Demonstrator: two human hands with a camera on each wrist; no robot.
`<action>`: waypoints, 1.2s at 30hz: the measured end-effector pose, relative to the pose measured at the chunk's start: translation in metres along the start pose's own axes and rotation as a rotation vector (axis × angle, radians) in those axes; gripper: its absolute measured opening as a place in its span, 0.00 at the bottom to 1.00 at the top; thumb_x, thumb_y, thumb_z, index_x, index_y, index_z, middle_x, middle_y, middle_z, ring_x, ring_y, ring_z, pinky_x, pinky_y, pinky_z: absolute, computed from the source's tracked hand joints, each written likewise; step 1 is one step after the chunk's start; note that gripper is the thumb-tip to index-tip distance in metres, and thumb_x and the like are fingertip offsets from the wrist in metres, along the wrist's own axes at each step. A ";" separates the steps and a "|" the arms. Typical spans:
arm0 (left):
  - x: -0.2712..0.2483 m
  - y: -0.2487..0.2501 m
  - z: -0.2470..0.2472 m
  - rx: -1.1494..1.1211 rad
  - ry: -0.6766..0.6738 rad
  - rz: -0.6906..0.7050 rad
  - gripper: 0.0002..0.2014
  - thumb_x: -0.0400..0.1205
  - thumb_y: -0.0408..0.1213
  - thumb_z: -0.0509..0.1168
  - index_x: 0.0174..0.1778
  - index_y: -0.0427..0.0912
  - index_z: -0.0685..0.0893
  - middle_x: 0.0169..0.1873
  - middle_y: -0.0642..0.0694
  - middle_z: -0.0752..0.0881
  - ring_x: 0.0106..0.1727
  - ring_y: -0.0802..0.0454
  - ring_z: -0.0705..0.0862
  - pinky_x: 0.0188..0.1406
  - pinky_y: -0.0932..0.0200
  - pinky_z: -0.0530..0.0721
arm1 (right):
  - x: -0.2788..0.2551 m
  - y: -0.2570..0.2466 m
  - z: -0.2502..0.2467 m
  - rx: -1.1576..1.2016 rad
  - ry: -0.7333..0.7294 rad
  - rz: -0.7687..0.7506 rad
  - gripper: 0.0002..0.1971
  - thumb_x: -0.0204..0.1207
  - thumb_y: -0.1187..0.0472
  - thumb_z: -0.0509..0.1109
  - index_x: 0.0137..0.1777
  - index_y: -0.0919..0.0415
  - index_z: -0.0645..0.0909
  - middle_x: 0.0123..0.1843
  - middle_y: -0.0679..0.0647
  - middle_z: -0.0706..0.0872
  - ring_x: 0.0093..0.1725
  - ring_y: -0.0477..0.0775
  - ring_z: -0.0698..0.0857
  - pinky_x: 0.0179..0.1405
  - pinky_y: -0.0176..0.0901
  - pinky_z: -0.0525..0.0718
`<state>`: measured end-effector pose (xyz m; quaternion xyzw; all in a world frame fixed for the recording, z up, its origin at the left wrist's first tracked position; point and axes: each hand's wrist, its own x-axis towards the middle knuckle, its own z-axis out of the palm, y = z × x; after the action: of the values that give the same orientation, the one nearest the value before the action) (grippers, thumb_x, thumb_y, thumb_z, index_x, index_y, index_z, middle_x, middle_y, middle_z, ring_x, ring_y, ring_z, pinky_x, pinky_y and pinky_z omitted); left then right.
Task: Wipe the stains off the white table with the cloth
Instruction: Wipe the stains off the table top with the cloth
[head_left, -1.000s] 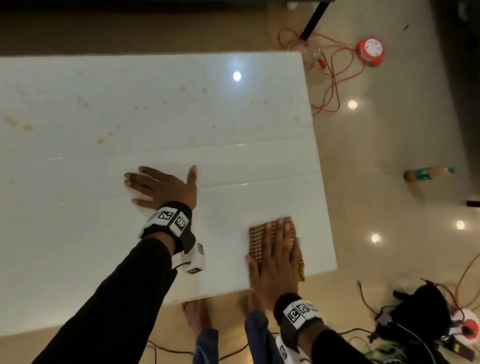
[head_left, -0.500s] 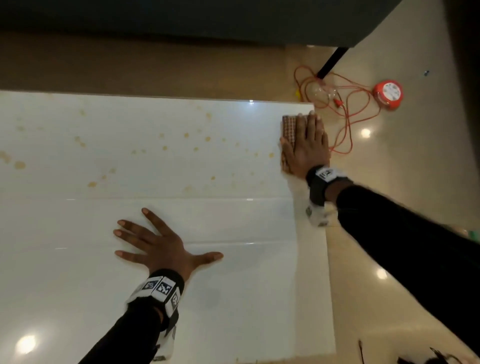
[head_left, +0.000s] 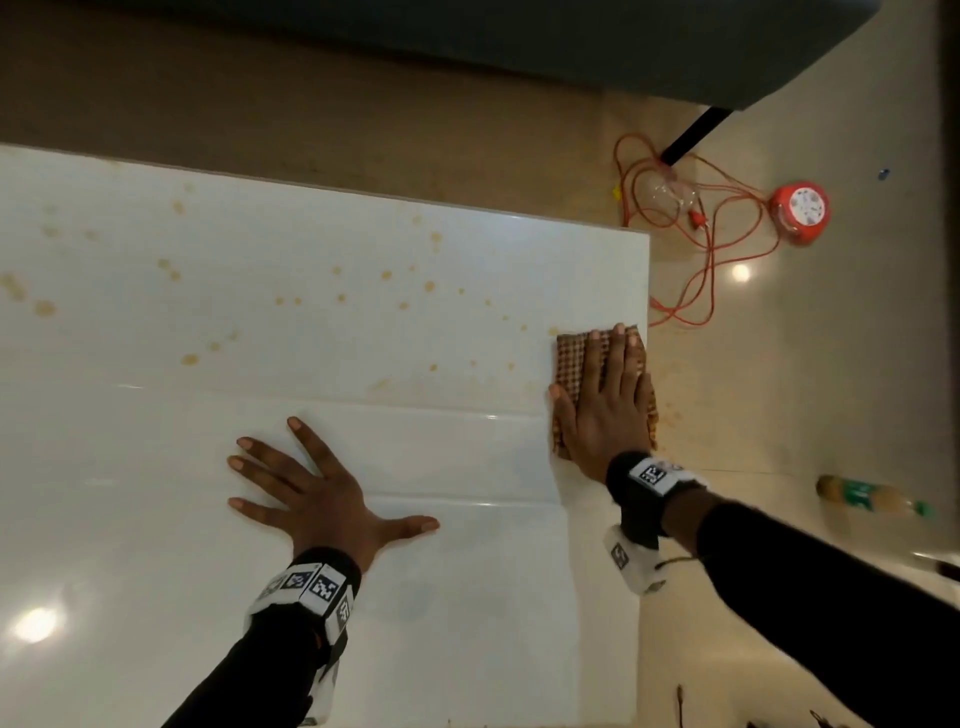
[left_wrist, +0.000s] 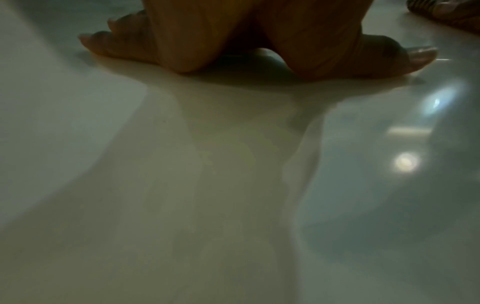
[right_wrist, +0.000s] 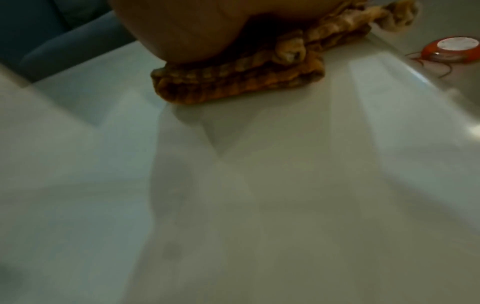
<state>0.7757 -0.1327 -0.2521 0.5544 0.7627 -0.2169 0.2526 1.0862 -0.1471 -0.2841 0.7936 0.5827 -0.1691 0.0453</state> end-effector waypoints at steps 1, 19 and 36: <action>0.003 -0.001 0.001 0.009 0.007 0.007 0.97 0.24 0.90 0.50 0.86 0.34 0.29 0.79 0.13 0.35 0.83 0.17 0.35 0.73 0.12 0.51 | 0.023 0.003 -0.004 -0.003 0.023 0.000 0.40 0.90 0.38 0.43 0.93 0.64 0.43 0.93 0.69 0.42 0.93 0.71 0.41 0.91 0.70 0.44; 0.002 0.002 -0.003 0.002 0.025 0.027 0.96 0.26 0.91 0.50 0.86 0.34 0.29 0.79 0.12 0.36 0.83 0.16 0.37 0.72 0.12 0.53 | 0.001 -0.037 0.001 -0.029 0.062 0.057 0.40 0.89 0.38 0.46 0.93 0.63 0.48 0.94 0.68 0.46 0.93 0.70 0.45 0.89 0.74 0.50; 0.004 0.003 -0.008 0.004 0.014 -0.005 0.99 0.22 0.88 0.57 0.84 0.35 0.25 0.80 0.14 0.35 0.83 0.17 0.36 0.74 0.14 0.53 | 0.018 -0.064 -0.006 -0.096 -0.030 -0.097 0.42 0.88 0.36 0.43 0.93 0.65 0.49 0.93 0.69 0.47 0.93 0.72 0.46 0.89 0.74 0.50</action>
<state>0.7760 -0.1235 -0.2486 0.5545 0.7654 -0.2152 0.2458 1.0322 -0.1089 -0.2762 0.7588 0.6271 -0.1547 0.0838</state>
